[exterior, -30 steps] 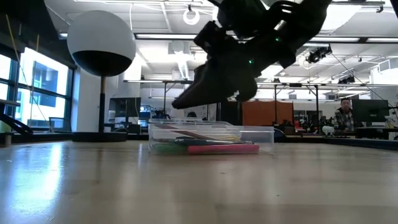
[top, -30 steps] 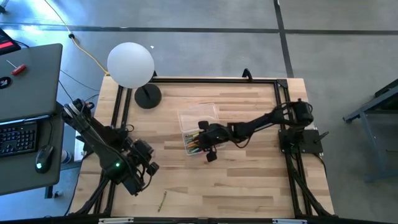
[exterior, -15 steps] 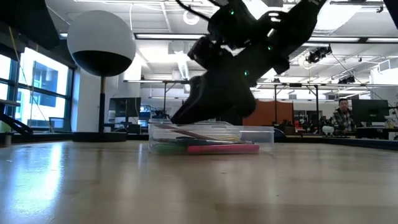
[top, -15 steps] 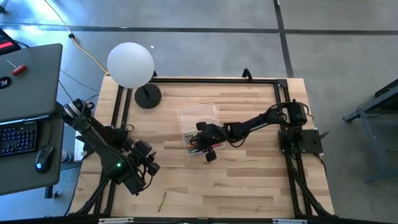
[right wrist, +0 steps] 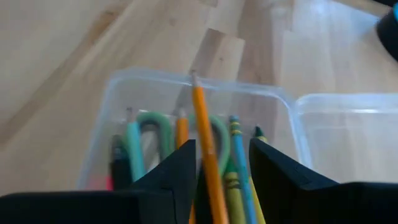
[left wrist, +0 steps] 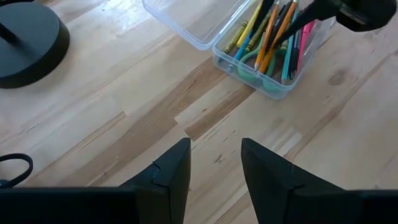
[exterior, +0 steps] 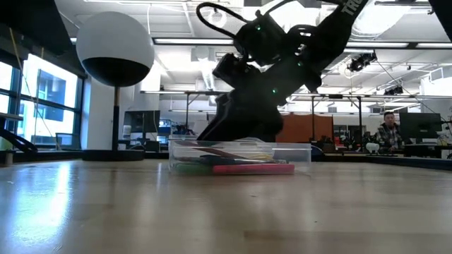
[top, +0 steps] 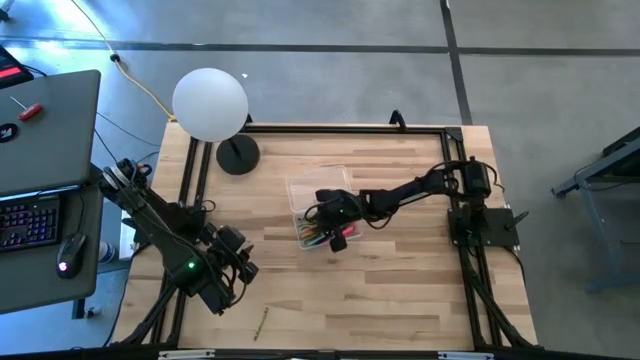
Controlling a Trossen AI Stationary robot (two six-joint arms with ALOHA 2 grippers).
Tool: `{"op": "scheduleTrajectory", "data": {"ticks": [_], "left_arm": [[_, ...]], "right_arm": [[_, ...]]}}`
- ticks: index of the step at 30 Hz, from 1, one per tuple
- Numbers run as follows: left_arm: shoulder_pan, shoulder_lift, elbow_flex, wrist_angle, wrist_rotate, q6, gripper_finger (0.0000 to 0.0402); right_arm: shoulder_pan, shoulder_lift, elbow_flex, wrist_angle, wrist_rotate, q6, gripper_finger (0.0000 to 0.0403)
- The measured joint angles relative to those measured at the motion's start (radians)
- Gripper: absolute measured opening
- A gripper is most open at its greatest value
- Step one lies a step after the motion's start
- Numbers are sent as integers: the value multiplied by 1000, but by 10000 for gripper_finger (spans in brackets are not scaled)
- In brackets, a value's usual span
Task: Pick & place school supplies into a supply box
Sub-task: Put the yellow pencil into the transparent supply box
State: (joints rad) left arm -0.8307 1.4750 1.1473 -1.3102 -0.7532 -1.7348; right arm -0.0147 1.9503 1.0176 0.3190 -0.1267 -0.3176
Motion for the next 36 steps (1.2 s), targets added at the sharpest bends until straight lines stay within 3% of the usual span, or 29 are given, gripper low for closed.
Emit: {"op": "scheduleTrajectory", "data": {"ticks": [12,25,30,36], "left_arm": [[0,0,0,0,0,0,172],[0,0,0,1,0,0,172],[0,0,0,4,0,0,172],[0,0,0,3,0,0,172]], "right_arm": [[4,0,0,-3,4,-1,126],[1,23,0,-35,7,0,70],[2,59,1,1,46,-1,62],[2,50,1,-6,77,-5,26]]}}
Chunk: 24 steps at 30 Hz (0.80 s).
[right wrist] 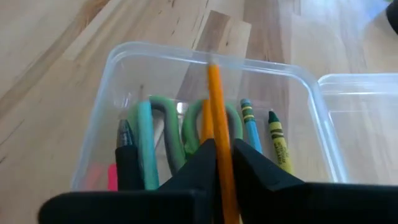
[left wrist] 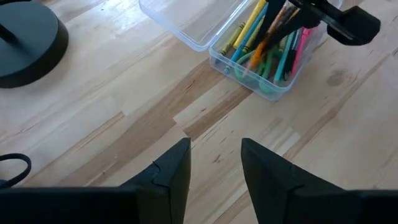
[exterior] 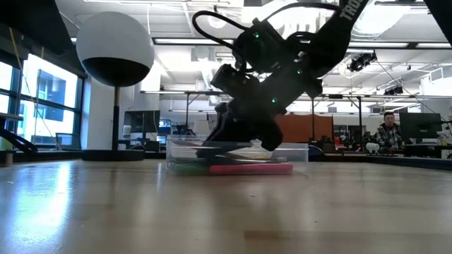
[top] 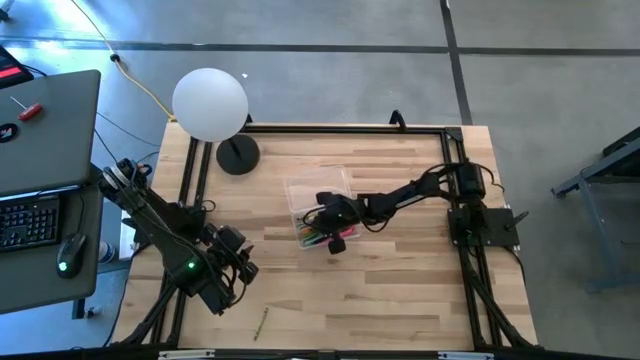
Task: Pick & place school supplies into a supply box
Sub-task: Put the yellow pencil into the transparent supply box
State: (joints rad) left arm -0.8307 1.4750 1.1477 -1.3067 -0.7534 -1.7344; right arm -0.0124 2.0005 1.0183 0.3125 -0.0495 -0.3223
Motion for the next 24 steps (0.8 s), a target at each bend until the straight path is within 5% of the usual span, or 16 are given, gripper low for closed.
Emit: {"op": "scheduleTrajectory", "data": {"ticks": [7,17,24], "left_arm": [[0,0,0,-1,0,0,172],[0,0,0,-1,-49,1,172],[0,0,0,55,6,-2,172]], "right_arm": [[-2,-46,-2,-84,49,-24,8],[-7,-63,-2,-173,102,-21,58],[-7,-65,-2,-170,112,-17,73]]}}
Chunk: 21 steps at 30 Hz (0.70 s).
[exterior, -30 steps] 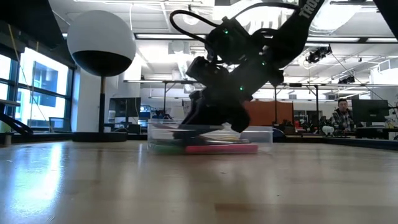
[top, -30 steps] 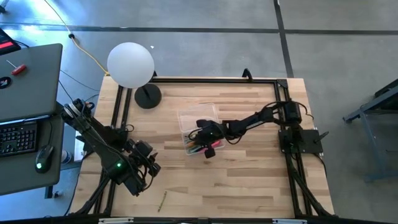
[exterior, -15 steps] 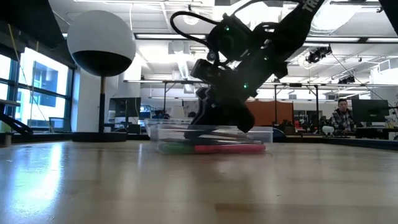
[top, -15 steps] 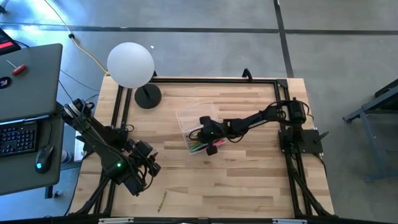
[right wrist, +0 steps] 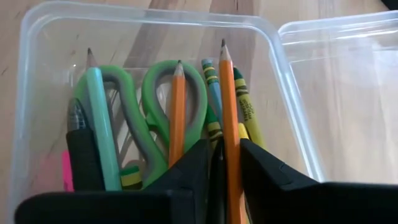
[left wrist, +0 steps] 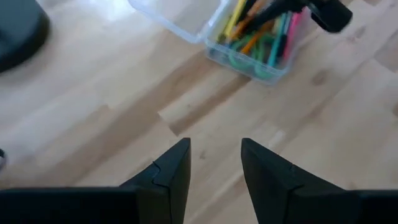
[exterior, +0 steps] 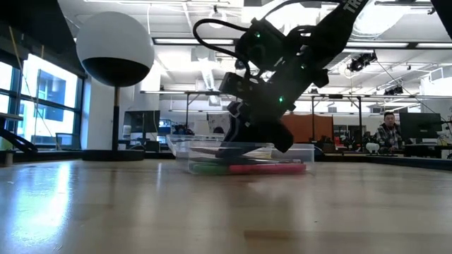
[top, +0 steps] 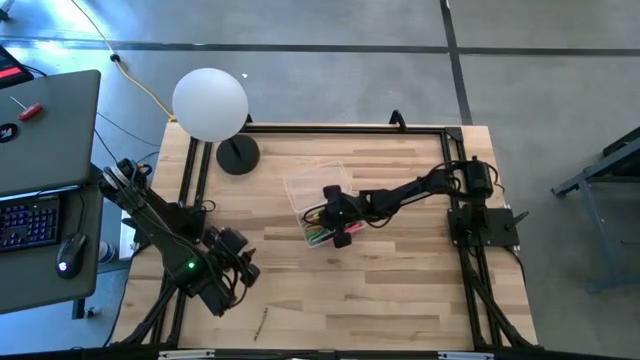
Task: Pick & place school supplies into a supply box
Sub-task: Put the yellow pencil into the transparent supply box, then put the green crayon into the transparent supply box
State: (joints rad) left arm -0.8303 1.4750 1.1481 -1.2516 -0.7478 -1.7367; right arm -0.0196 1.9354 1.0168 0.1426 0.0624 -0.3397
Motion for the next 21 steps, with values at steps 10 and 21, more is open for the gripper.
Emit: {"op": "scheduleTrajectory", "data": {"ticks": [10,21], "left_arm": [[-1,0,-98,362,63,5,172],[-1,134,-248,871,348,4,172]], "right_arm": [[1,-122,0,-98,-11,20,73],[1,-208,0,-128,-8,51,73]]}}
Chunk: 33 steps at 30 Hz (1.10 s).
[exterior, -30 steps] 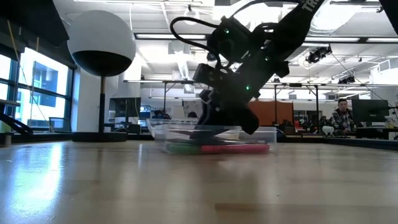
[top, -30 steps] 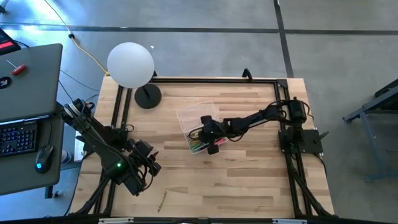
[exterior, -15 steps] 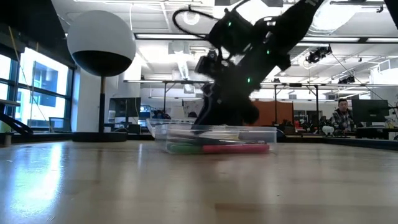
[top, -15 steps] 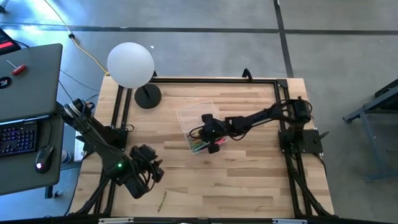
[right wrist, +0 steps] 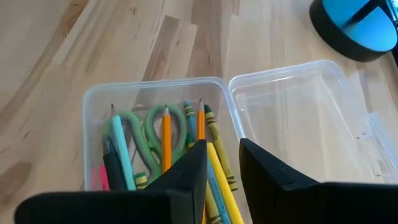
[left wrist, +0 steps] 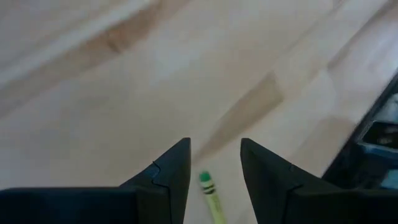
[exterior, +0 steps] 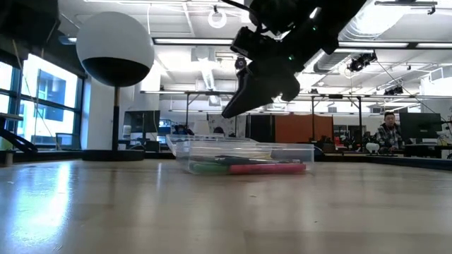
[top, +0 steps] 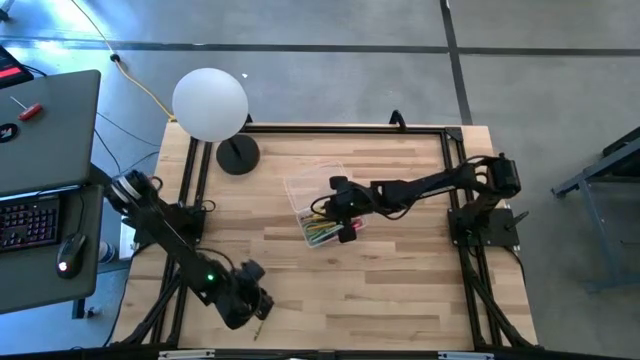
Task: Pick & place school supplies into a supply box
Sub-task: Put the green crayon into the transparent supply box
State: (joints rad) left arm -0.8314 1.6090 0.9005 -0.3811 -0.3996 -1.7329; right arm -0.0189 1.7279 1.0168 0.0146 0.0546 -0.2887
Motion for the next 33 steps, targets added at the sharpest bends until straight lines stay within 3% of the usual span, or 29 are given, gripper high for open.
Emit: {"op": "scheduleTrajectory", "data": {"ticks": [6,14,18,33], "left_arm": [[0,113,7,88,169,-5,172],[0,110,24,36,212,-26,172],[0,118,62,37,282,-22,172],[-1,246,108,6,275,24,171]], "right_arm": [[0,0,0,-1,-1,-2,73],[0,0,0,34,-1,-4,73],[0,0,0,37,-1,-6,73],[-7,0,-35,112,-42,-31,74]]}}
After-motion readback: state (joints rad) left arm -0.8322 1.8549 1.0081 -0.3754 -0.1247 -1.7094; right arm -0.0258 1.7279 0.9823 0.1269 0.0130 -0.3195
